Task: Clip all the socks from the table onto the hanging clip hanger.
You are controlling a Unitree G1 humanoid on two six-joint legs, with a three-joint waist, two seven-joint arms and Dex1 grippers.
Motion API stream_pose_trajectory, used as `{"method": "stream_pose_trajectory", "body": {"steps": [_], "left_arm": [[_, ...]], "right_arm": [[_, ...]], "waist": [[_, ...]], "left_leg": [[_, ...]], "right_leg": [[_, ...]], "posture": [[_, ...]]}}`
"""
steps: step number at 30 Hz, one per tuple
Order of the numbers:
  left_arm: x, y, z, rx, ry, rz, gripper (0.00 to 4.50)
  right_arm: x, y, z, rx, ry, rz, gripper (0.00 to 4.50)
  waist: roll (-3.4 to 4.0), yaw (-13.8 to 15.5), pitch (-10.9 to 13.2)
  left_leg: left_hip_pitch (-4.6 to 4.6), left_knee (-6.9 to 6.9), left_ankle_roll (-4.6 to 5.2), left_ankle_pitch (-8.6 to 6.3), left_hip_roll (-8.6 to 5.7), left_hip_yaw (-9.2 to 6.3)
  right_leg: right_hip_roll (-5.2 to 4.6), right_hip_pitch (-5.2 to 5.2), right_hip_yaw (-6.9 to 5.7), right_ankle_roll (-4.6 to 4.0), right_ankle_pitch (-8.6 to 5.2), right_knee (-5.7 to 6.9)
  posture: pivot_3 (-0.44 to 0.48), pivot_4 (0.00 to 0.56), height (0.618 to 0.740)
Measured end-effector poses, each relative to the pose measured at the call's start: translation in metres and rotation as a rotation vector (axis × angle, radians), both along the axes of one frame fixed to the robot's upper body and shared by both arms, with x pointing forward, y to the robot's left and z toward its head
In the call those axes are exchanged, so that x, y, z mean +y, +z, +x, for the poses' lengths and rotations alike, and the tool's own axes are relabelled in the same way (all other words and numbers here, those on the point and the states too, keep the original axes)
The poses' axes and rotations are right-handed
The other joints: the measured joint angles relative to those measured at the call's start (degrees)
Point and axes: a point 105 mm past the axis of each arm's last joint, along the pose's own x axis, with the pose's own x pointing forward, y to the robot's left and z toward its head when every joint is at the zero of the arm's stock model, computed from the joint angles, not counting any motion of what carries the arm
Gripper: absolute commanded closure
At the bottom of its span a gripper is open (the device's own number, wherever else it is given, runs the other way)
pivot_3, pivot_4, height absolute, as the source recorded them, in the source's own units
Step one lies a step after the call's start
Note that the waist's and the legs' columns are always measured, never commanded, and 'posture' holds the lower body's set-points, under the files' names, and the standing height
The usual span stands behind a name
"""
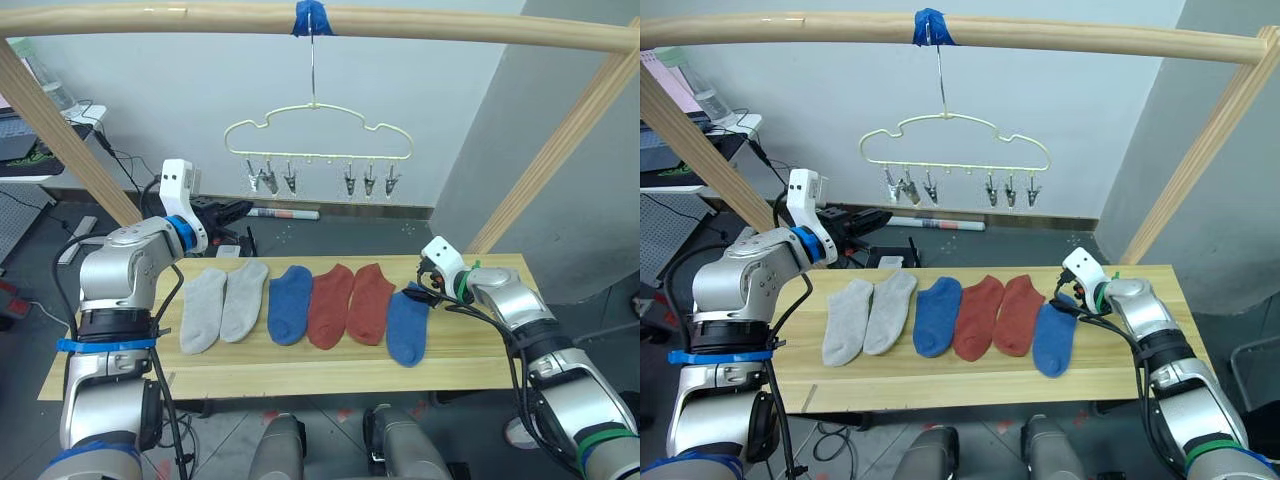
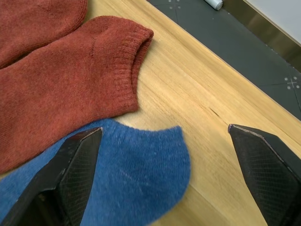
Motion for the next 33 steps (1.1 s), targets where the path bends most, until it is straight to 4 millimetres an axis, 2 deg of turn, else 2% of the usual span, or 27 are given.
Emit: {"method": "stream_pose_trajectory", "body": {"steps": [7,9,11,13,19,23,26,30,33], "left_arm": [[0.010,-0.013,-0.015,-0.042,0.038,0.006,4.50],[0.011,-0.011,-0.015,-0.061,0.049,0.007,4.50],[0.014,-0.004,-0.015,-0.116,0.077,-0.010,4.15],[0.017,0.001,-0.016,-0.174,0.097,-0.016,3.70],[0.021,0.005,-0.018,-0.254,0.119,-0.009,1.95],[0.018,0.002,-0.018,-0.272,0.137,-0.019,0.83],[0.014,0.002,-0.015,-0.305,0.166,-0.025,0.03],[0.004,0.003,-0.006,-0.339,0.195,-0.033,0.03],[0.002,-0.001,-0.001,-0.342,0.216,-0.037,0.03]], "right_arm": [[0.007,0.020,0.004,-0.079,0.012,0.033,0.00],[0.010,0.024,0.004,-0.092,0.019,0.037,0.00],[0.015,0.029,0.001,-0.111,0.024,0.064,0.00],[0.024,0.044,-0.005,-0.153,0.038,0.115,0.00],[0.050,0.094,-0.027,-0.267,0.127,0.211,0.00],[0.064,0.115,-0.042,-0.284,0.187,0.274,0.00],[0.086,0.137,-0.059,-0.308,0.286,0.368,0.00],[0.110,0.167,-0.075,-0.389,0.409,0.422,0.00],[0.117,0.175,-0.076,-0.420,0.414,0.450,0.00]], "waist": [[0.03,0.32,0.11],[0.02,0.44,0.11],[0.02,0.57,0.12],[0.03,0.56,0.12],[0.04,0.55,0.14],[0.03,0.54,0.15],[0.03,0.53,0.14],[0.03,0.51,0.14],[0.03,0.49,0.14]], "left_leg": [[0.01,0.03,0.00,0.00,-0.01,0.01],[0.00,0.03,0.00,0.00,-0.01,-0.02],[0.01,0.05,0.00,0.00,-0.02,-0.02],[0.00,0.05,-0.01,0.00,-0.02,0.00],[0.00,0.05,-0.01,0.00,-0.03,-0.01],[0.00,0.07,0.00,0.01,-0.02,-0.01],[0.00,0.08,0.00,0.00,-0.03,-0.01],[0.01,0.12,0.00,0.01,-0.05,-0.01],[0.00,0.11,0.00,0.01,-0.04,-0.01]], "right_leg": [[-0.03,-0.01,-0.01,0.00,0.00,0.04],[-0.03,-0.01,-0.03,0.00,0.00,0.04],[-0.04,0.00,-0.02,0.00,0.00,0.04],[-0.06,0.00,0.00,0.00,0.00,0.04],[-0.07,0.00,-0.02,0.01,0.00,0.05],[-0.07,0.00,-0.02,0.01,0.00,0.06],[-0.07,0.01,-0.02,0.01,0.00,0.06],[-0.06,0.03,-0.02,0.01,0.00,0.06],[-0.06,0.01,-0.03,0.01,0.00,0.06]], "posture": [[0.020,0.207,0.740],[0.020,0.207,0.740],[0.026,0.205,0.740],[0.025,0.206,0.740],[0.021,0.205,0.740],[0.005,0.202,0.740],[0.000,0.201,0.740],[-0.006,0.200,0.740],[-0.007,0.201,0.740]]}}
